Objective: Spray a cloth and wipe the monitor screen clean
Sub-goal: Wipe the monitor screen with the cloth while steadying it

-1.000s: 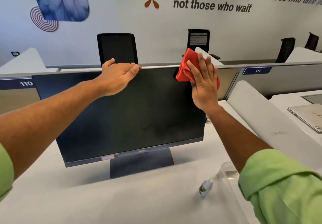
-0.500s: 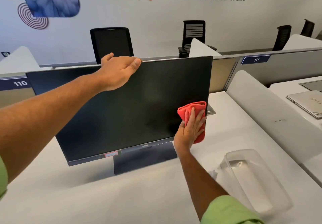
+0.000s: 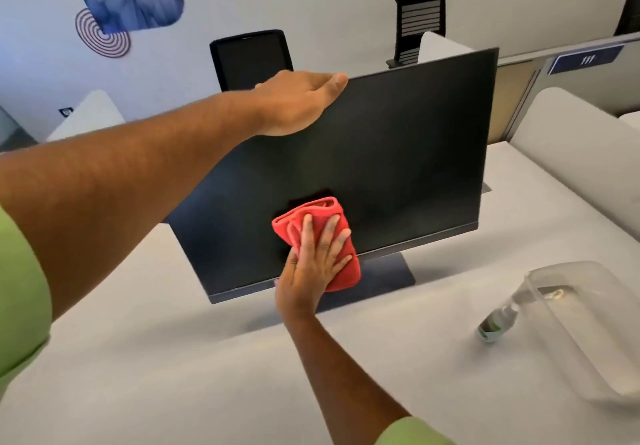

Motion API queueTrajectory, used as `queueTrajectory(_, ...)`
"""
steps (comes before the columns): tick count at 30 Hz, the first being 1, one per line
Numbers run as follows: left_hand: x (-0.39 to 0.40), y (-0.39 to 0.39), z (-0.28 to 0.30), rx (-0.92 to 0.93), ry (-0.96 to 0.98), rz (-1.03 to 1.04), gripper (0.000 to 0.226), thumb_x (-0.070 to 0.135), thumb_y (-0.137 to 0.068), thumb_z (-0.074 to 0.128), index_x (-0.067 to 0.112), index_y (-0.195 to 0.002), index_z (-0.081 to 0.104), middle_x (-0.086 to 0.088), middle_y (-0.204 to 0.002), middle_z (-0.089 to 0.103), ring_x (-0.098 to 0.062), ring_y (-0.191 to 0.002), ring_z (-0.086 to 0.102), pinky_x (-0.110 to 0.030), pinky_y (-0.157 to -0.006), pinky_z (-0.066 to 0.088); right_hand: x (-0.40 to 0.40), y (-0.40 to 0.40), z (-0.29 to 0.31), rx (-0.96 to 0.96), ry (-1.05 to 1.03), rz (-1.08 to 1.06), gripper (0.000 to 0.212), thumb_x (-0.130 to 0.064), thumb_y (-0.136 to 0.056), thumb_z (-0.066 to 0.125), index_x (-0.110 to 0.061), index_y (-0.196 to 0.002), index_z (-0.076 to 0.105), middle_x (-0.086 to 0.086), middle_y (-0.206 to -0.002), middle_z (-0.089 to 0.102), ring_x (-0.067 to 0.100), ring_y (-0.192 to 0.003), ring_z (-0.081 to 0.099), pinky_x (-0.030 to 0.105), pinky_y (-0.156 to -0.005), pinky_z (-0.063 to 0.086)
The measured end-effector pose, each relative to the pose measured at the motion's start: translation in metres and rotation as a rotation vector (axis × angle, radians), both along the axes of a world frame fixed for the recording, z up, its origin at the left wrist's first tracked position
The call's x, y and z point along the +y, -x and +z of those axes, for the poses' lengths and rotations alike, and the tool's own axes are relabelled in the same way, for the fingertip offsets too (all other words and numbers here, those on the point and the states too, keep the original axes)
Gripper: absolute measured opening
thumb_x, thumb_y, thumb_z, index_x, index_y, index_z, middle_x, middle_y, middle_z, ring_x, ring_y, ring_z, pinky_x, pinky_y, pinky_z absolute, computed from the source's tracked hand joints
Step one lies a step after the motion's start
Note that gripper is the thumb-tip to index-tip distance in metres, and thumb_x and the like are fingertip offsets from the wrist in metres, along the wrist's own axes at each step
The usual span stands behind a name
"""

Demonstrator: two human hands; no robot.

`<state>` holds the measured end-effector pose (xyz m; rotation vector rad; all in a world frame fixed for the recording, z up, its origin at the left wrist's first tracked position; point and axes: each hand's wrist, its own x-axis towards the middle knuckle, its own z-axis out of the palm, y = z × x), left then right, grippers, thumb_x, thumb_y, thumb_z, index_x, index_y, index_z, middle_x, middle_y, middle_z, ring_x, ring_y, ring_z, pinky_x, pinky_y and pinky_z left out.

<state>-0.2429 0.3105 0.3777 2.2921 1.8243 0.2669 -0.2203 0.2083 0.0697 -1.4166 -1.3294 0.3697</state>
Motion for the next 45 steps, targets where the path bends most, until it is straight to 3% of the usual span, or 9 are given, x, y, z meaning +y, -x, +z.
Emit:
queueTrajectory(10,-0.002,-0.005,0.01,0.111,-0.011,-0.03,0.069,0.069,-0.102,0.014,0.034,-0.157,0.037,0.0,-0.159,0.046,-0.029,-0.149,0.037,-0.038,-0.114,0.029,-0.056,0.116,-0.022,-0.127,0.006,0.669,0.046,-0.031,-0.116,0.033,-0.048,-0.158,0.04,-0.033,-0.173,0.01,0.009,-0.166,-0.001,0.047,-0.131,-0.009)
queueTrajectory(14,-0.002,-0.003,0.009,0.164,-0.015,-0.038,0.077,0.072,-0.1,0.013,0.029,-0.162,0.024,0.003,-0.166,0.033,-0.026,-0.155,0.027,-0.042,-0.122,0.022,-0.055,0.111,-0.011,-0.011,0.126,0.811,0.044,-0.018,-0.11,0.044,-0.038,-0.147,0.056,-0.021,-0.166,0.042,0.006,-0.163,0.02,0.032,-0.132,-0.012)
queueTrajectory(17,-0.001,-0.006,0.009,0.181,-0.009,-0.028,0.078,0.072,-0.1,0.011,0.028,-0.163,0.021,0.003,-0.167,0.032,-0.026,-0.155,0.026,-0.042,-0.121,0.023,-0.056,0.083,0.003,0.192,0.329,0.979,0.038,-0.03,-0.112,0.04,-0.028,-0.143,0.062,-0.001,-0.142,0.068,0.021,-0.132,0.06,0.048,-0.124,0.041)
queueTrajectory(24,0.002,-0.01,0.012,0.198,-0.004,-0.027,0.081,0.072,-0.099,0.011,0.025,-0.164,0.018,-0.001,-0.167,0.031,-0.028,-0.154,0.028,-0.044,-0.121,0.024,-0.038,-0.043,0.047,0.99,0.337,0.477,0.019,-0.021,-0.114,0.048,-0.02,-0.122,0.065,-0.007,-0.11,0.075,0.01,-0.1,0.07,0.025,-0.089,0.059)
queueTrajectory(27,0.0,-0.004,0.008,0.207,0.024,-0.045,0.075,0.071,-0.099,0.012,0.033,-0.164,0.006,0.004,-0.171,0.017,-0.026,-0.158,0.018,-0.052,-0.126,0.018,-0.024,-0.106,0.088,1.224,0.167,0.385,0.026,-0.036,-0.103,0.058,-0.018,-0.121,0.061,0.001,-0.107,0.075,0.012,-0.095,0.072,0.03,-0.085,0.061)
queueTrajectory(31,-0.01,0.034,0.005,0.098,-0.094,-0.027,0.065,0.054,-0.107,0.025,0.03,-0.164,0.005,0.006,-0.173,0.001,-0.03,-0.159,-0.003,-0.064,-0.124,0.006,-0.005,-0.172,0.132,0.907,-0.013,0.129,0.019,-0.015,-0.104,0.067,-0.022,-0.121,0.062,-0.004,-0.109,0.073,0.006,-0.096,0.071,0.028,-0.09,0.056)
queueTrajectory(36,-0.029,0.14,-0.019,-0.278,-0.556,0.413,0.052,0.027,-0.104,0.047,0.006,-0.152,0.042,-0.019,-0.16,0.037,-0.038,-0.151,0.029,-0.05,-0.123,0.022,0.033,-0.227,0.165,0.437,-0.156,-0.326,0.039,-0.025,-0.105,0.064,-0.018,-0.143,0.061,0.003,-0.136,0.068,0.022,-0.124,0.064,0.03,-0.105,0.048)
queueTrajectory(39,-0.045,0.185,-0.039,-0.578,-0.477,0.681,0.044,0.028,-0.105,0.044,0.01,-0.145,0.051,-0.018,-0.148,0.052,-0.033,-0.134,0.049,-0.037,-0.113,0.035,0.061,-0.245,0.172,0.244,-0.19,-0.479,0.043,-0.018,-0.101,0.069,-0.018,-0.144,0.062,0.011,-0.143,0.056,0.028,-0.129,0.055,0.032,-0.107,0.051)
queueTrajectory(45,-0.057,0.177,-0.055,-0.872,-0.383,0.592,0.031,0.029,-0.107,0.049,0.028,-0.134,0.063,-0.015,-0.121,0.068,-0.028,-0.108,0.065,-0.043,-0.103,0.053,0.084,-0.225,0.159,0.048,0.055,-0.446,0.057,-0.022,-0.105,0.065,-0.034,-0.158,0.048,0.009,-0.151,0.048,0.035,-0.139,0.048,0.061,-0.115,0.042)
